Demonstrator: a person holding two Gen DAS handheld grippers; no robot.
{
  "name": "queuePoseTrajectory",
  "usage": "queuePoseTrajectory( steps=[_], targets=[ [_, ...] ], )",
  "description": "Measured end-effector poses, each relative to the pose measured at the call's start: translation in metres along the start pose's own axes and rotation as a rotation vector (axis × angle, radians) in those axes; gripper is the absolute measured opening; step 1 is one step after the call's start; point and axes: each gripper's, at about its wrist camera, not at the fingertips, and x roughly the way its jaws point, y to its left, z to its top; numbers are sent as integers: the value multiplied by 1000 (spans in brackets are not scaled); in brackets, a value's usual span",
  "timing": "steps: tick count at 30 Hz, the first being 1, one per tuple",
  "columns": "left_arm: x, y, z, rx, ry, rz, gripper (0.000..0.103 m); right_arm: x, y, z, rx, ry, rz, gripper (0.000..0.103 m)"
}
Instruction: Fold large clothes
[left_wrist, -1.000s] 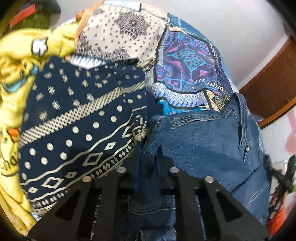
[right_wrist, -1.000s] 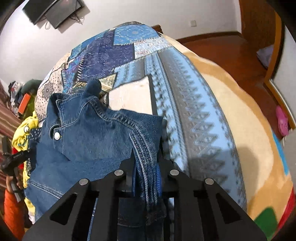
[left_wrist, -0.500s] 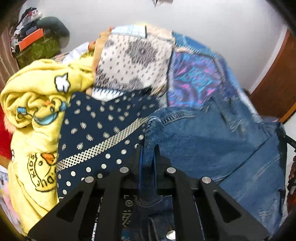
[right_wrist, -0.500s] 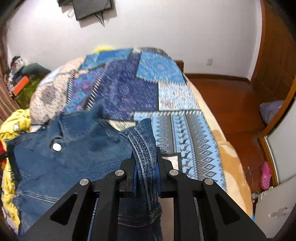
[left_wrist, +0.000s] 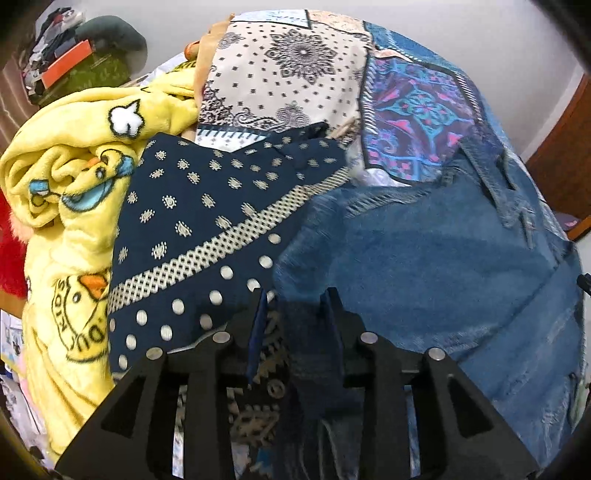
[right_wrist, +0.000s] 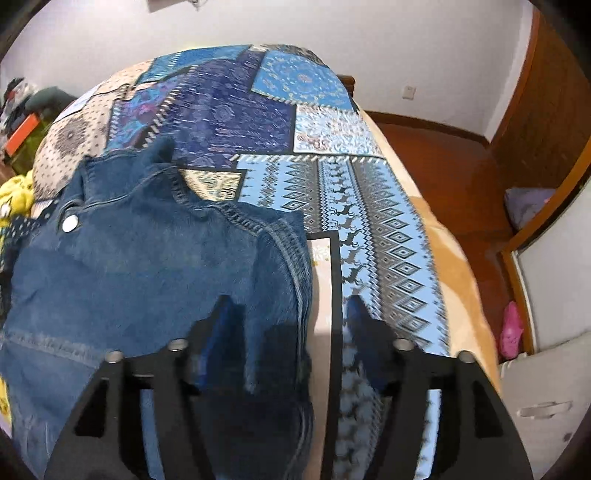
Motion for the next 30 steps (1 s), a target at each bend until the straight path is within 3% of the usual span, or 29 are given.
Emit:
queuePoseTrajectory(
  steps=[3, 5, 11, 16, 23, 30],
  targets=[
    [-23, -10, -5, 25, -16, -5, 36, -26, 8, -5, -33, -26, 9, 67],
    [-47, -20, -10, 54, -53, -1, 46, -49, 14, -10, -51, -46, 31, 69],
    [-111, -40, -37, 120, -119, -59, 52, -114, 31, -34, -99, -122, 75, 71],
    [-151, -47, -79, 155, -143, -104, 54, -149, 39, -61, -106, -162, 105, 81],
    [-167, -34, -152, 141, -99, -142, 59, -164, 35, -117, -75, -126, 154, 81],
    [-143, 4, -228, -8, 44, -245, 59, -153, 20, -180, 31, -21, 176, 81]
  ],
)
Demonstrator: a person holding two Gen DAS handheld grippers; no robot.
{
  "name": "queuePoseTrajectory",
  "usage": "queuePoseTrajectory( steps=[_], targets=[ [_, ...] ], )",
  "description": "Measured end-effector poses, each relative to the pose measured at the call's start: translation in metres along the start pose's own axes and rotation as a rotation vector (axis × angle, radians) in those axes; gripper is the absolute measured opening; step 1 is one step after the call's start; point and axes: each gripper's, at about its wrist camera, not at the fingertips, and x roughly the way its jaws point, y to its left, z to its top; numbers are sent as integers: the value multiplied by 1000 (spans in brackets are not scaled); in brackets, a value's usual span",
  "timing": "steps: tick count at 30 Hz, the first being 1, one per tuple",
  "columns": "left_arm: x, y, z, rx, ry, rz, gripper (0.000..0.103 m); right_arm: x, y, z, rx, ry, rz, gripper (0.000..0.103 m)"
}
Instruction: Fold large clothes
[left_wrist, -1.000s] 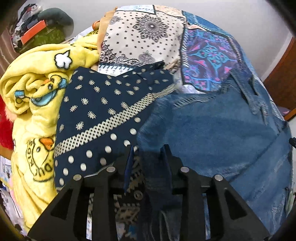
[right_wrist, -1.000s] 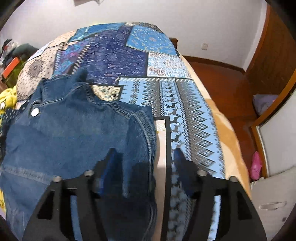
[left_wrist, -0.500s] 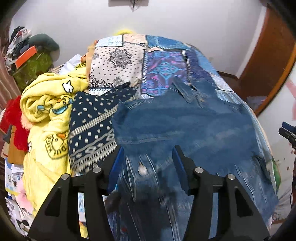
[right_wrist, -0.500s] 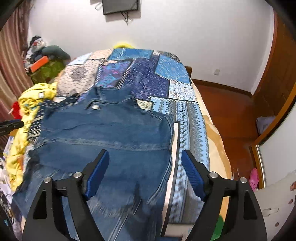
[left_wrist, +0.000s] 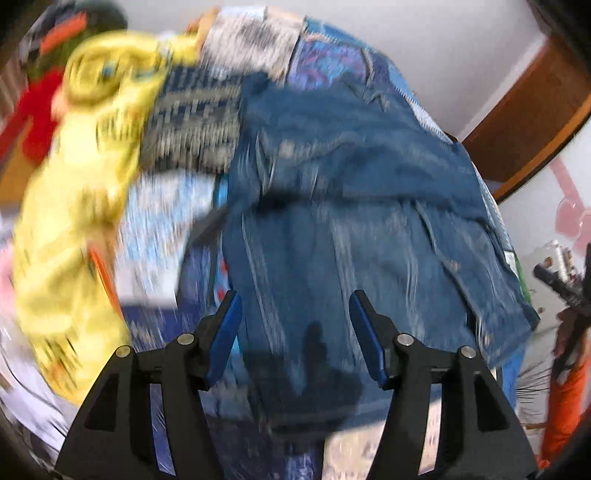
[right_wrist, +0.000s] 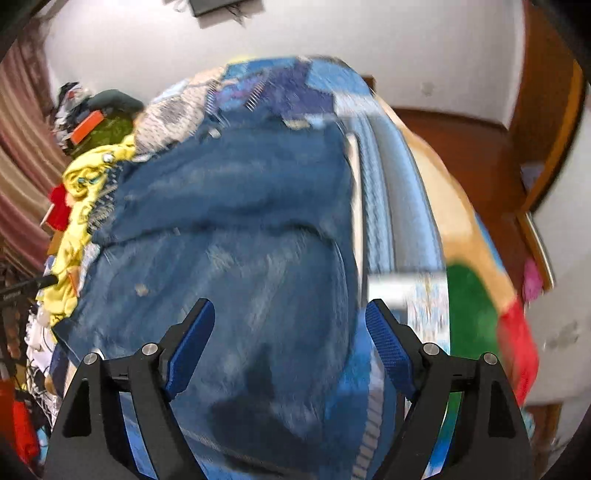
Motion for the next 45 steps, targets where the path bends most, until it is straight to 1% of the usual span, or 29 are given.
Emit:
queuePoseTrajectory(
  steps=[2, 3, 5, 7, 11, 13, 15, 16, 17, 18, 19, 20, 22, 23, 24, 25, 26, 28, 29, 31, 33, 39, 43, 45],
  targets=[
    [6, 10, -19, -48, 25, -26, 59, 3, -6, -15, 19, 23, -38, 81],
    [9, 15, -27, -74, 38, -39, 59, 5, -10, -22, 30, 34, -41, 81],
    [14, 24, -40, -121, 57, -53, 59, 8, -17, -34, 64, 64, -31, 81],
    [20, 30, -53, -167, 71, -85, 59, 5, -22, -45, 92, 72, -9, 81],
    [31, 37, -73, -274, 92, -215, 59, -2, -27, -55, 146, 61, 42, 81],
    [35, 38, -79, -320, 91, -261, 59, -1, -27, -58, 167, 64, 74, 81],
    [35, 38, -82, -342, 76, -270, 57, 2, -28, -63, 192, 62, 105, 81],
    [34, 37, -83, -342, 68, -271, 53, 2, -29, -64, 205, 58, 114, 81],
    [32, 35, -83, -335, 57, -255, 49, 2, -30, -65, 222, 51, 129, 80],
    [30, 33, -83, -325, 48, -245, 47, 2, -29, -68, 229, 47, 137, 74],
    [27, 32, -84, -317, 41, -236, 41, 1, -28, -69, 232, 40, 150, 67],
    [24, 30, -85, -306, 31, -225, 37, -1, -28, -71, 231, 33, 163, 63],
    [19, 25, -84, -289, 12, -208, 30, -2, -26, -73, 230, 31, 192, 43],
    [17, 23, -83, -285, 5, -204, 27, -2, -25, -73, 236, 30, 218, 39],
    [15, 22, -83, -284, -2, -198, 25, -2, -25, -73, 241, 30, 219, 38],
    [13, 20, -83, -283, -7, -193, 23, -2, -24, -73, 245, 23, 213, 33],
    [9, 19, -83, -281, -14, -186, 20, -3, -24, -73, 241, 15, 205, 31],
    [3, 18, -75, -259, -36, -165, 16, -6, -23, -72, 235, -2, 200, 19],
    [-1, 17, -70, -243, -47, -154, 13, -10, -22, -69, 228, -18, 210, 18],
    [-10, 8, -60, -201, -83, -125, 12, -14, -19, -61, 196, -30, 210, 14],
    [-22, -1, -49, -165, -129, -101, 11, -21, -12, -49, 147, -60, 204, 13],
    [-47, -19, -4, -104, -235, -113, 11, -29, 2, -14, 71, -117, 233, 12],
    [-56, -34, 41, -56, -295, -111, 11, -34, 10, 16, 24, -181, 223, 11],
    [-60, -40, 63, -36, -321, -111, 11, -35, 11, 37, 14, -215, 214, 11]
  ],
)
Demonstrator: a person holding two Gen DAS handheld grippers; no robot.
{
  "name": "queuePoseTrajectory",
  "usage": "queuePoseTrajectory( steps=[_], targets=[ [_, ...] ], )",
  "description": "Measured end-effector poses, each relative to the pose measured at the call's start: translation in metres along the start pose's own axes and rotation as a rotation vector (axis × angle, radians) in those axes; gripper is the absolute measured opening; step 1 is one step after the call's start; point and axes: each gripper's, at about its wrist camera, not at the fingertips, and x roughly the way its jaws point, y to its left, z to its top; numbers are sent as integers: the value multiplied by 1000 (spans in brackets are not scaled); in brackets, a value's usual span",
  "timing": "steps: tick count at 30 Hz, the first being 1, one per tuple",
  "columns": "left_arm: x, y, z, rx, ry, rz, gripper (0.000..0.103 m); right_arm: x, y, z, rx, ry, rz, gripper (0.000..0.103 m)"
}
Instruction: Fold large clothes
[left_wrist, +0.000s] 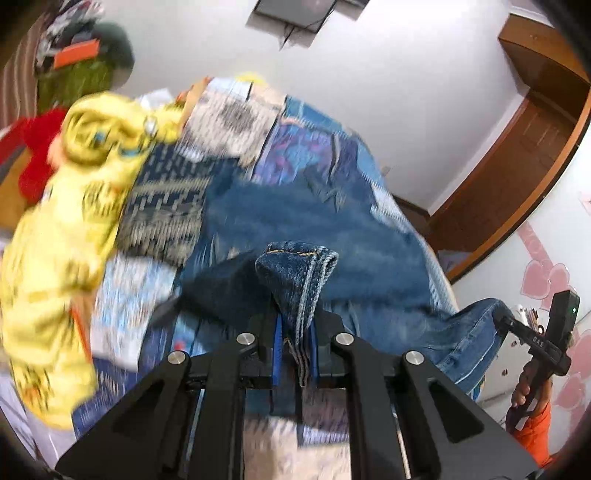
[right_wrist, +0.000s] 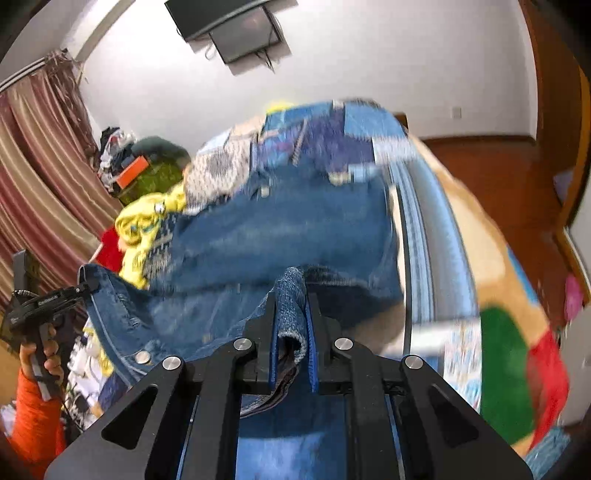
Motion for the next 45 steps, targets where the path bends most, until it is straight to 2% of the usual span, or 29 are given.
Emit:
queuePoseTrajectory(
  steps=[5, 11, 14, 18, 22, 24, 26, 28, 30, 32, 33, 35, 37, 39, 43, 45],
  targets=[
    [24, -6, 59, 16, -55, 14, 11, 24, -4, 64, -20, -63, -47, 11],
    [83, 18, 125, -107, -47, 7, 11, 82, -19, 126, -20, -65, -132, 11],
    [126, 33, 146, -170, -14, 13, 11, 125, -34, 142, 8, -39, -162, 11],
    [194, 53, 150, -180, 65, 99, 11, 178, -52, 145, 36, 31, -197, 11],
    [242, 74, 136, -207, 149, 137, 11, 219, -72, 135, 52, 111, -225, 13],
    [256, 79, 128, -205, 172, 146, 11, 229, -77, 133, 41, 123, -254, 16],
    [262, 76, 125, -170, 175, 166, 14, 230, -80, 133, 10, 122, -290, 19],
    [260, 66, 127, -111, 186, 207, 14, 224, -83, 136, 3, 125, -306, 34],
    [256, 55, 133, -58, 196, 240, 14, 210, -82, 140, 3, 85, -341, 40],
    [244, 40, 140, 2, 188, 263, 16, 191, -77, 147, -10, 37, -332, 43],
    [238, 34, 144, 24, 181, 256, 23, 182, -74, 150, -13, 21, -319, 45],
    [219, 21, 150, 60, 146, 228, 48, 160, -64, 153, -19, -8, -280, 48],
    [194, 5, 155, 99, 71, 228, 60, 142, -51, 152, -43, -32, -240, 56],
    [175, -8, 158, 138, 27, 221, 65, 126, -35, 147, -88, -50, -218, 66],
    [149, -29, 148, 217, 11, 213, 85, 107, -9, 130, -155, -58, -166, 84],
    [144, -36, 136, 267, 5, 235, 91, 106, -2, 120, -161, -43, -138, 85]
  ],
)
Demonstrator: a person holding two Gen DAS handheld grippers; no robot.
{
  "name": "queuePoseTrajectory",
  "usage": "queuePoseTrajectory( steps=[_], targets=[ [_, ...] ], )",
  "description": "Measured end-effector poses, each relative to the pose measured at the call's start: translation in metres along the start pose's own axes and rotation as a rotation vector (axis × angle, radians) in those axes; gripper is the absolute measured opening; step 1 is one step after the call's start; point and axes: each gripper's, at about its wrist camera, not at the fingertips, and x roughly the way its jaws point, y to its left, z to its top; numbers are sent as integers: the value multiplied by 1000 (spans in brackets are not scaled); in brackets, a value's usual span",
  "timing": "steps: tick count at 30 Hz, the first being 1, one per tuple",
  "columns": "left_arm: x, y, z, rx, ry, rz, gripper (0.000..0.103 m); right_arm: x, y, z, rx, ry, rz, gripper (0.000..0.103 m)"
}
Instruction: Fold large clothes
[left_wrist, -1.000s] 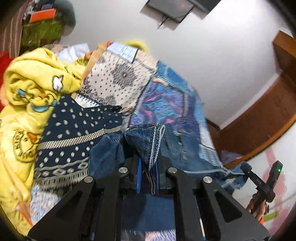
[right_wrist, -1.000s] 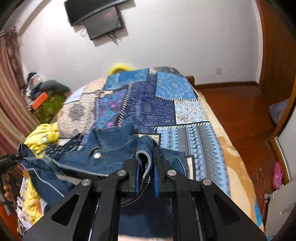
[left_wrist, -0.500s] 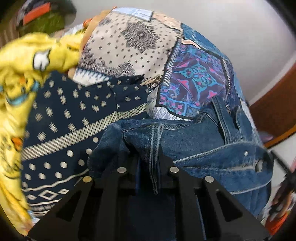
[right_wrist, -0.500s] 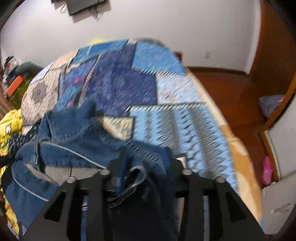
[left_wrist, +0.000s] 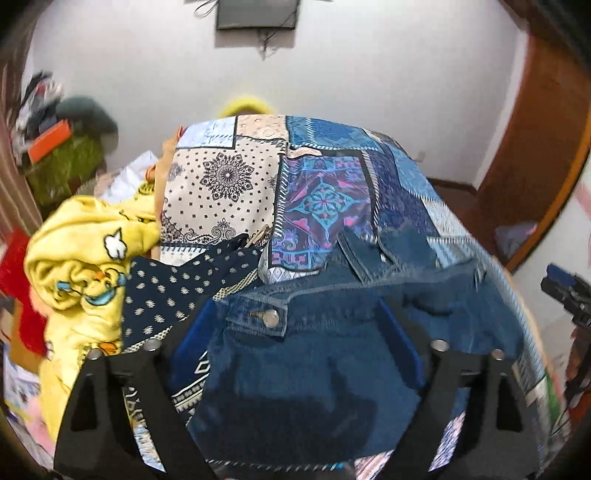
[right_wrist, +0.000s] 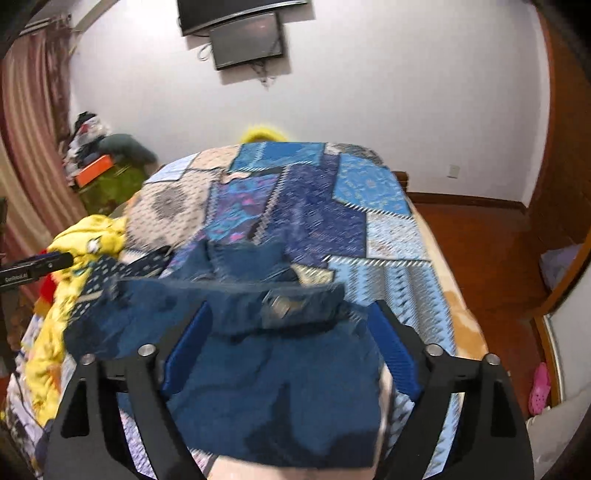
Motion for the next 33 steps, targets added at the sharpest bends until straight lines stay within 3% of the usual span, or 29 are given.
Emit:
queuePoseTrajectory(
  steps=[6, 14, 19, 23, 26, 33],
  targets=[
    [18, -19, -41, 96, 49, 12, 93, 30, 10, -27, -2, 130, 43, 86],
    [81, -21, -74, 94, 170, 28, 93, 95, 25, -60, -24, 339, 40, 86],
    [93, -2, -93, 107, 169, 59, 94, 99, 27, -73, -113, 319, -11, 89],
    [77, 20, -104, 83, 149, 63, 95, 89, 16, -78, -114, 299, -35, 90],
    [62, 34, -111, 82, 134, 117, 95, 77, 3, -82, -105, 297, -58, 90],
    [19, 79, -129, -52, 109, 132, 94, 55, 0, -90, -115, 298, -115, 90]
  ],
)
